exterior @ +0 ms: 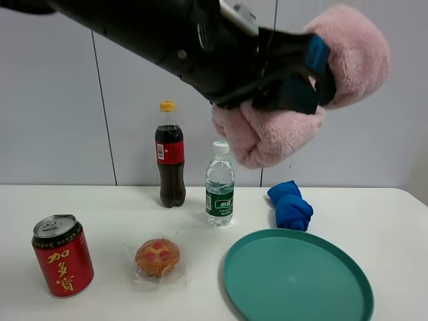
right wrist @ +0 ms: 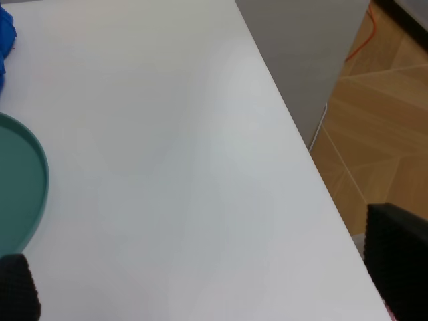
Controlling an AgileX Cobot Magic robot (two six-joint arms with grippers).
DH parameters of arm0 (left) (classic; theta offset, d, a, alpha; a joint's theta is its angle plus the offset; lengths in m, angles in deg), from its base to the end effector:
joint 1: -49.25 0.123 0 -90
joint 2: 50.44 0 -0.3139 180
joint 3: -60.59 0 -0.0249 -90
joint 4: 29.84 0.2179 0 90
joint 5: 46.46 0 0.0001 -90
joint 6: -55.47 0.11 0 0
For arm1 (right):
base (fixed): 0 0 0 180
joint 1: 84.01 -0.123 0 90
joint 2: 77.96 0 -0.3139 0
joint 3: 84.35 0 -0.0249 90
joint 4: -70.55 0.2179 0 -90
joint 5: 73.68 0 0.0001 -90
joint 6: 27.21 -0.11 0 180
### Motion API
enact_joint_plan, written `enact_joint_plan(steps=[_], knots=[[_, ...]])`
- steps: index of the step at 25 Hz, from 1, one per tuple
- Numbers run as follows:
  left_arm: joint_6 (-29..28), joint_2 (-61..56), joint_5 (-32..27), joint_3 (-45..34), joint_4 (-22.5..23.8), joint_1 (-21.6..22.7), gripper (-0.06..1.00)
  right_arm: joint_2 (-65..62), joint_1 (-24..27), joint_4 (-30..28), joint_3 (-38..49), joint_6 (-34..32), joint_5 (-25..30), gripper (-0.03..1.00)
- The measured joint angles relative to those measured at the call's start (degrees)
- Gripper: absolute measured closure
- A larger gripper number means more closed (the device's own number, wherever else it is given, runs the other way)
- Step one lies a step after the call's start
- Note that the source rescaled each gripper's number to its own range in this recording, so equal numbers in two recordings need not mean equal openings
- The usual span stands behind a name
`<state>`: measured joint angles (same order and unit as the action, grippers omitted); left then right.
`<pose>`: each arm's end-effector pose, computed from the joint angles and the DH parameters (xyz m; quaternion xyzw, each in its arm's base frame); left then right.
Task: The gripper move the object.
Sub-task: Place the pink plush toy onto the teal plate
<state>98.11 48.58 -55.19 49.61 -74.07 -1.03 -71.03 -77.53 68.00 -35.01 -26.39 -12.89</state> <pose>0.2214 -0.2848 0.3334 0.3773 0.7601 -0.2697 0.4551 -0.0465 0.0010 0.2525 0.0430 0.8516 -0.0554 0.5194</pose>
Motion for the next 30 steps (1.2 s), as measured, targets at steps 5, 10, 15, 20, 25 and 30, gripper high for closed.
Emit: enact_joint_plan(steps=[5, 10, 15, 20, 25, 30], knots=[[1.5, 7.8, -0.9, 0.0, 7.0, 0.0, 0.94, 0.0, 0.0, 0.0, 0.0, 0.0, 0.0, -0.03], [1.7, 13.8, -3.7, 0.0, 10.4, 0.8, 0.94, 0.0, 0.0, 0.0, 0.0, 0.0, 0.0, -0.03], [1.7, 16.2, -3.7, 0.0, 11.5, 2.9, 0.94, 0.0, 0.0, 0.0, 0.0, 0.0, 0.0, -0.03], [1.8, 18.9, -4.4, 3.0, 11.8, 3.6, 0.94, 0.0, 0.0, 0.0, 0.0, 0.0, 0.0, -0.03], [1.8, 22.5, -7.4, 8.5, 11.8, 3.6, 0.94, 0.0, 0.0, 0.0, 0.0, 0.0, 0.0, -0.03], [1.8, 25.3, -7.8, 9.9, 11.8, 3.6, 0.94, 0.0, 0.0, 0.0, 0.0, 0.0, 0.0, -0.03]])
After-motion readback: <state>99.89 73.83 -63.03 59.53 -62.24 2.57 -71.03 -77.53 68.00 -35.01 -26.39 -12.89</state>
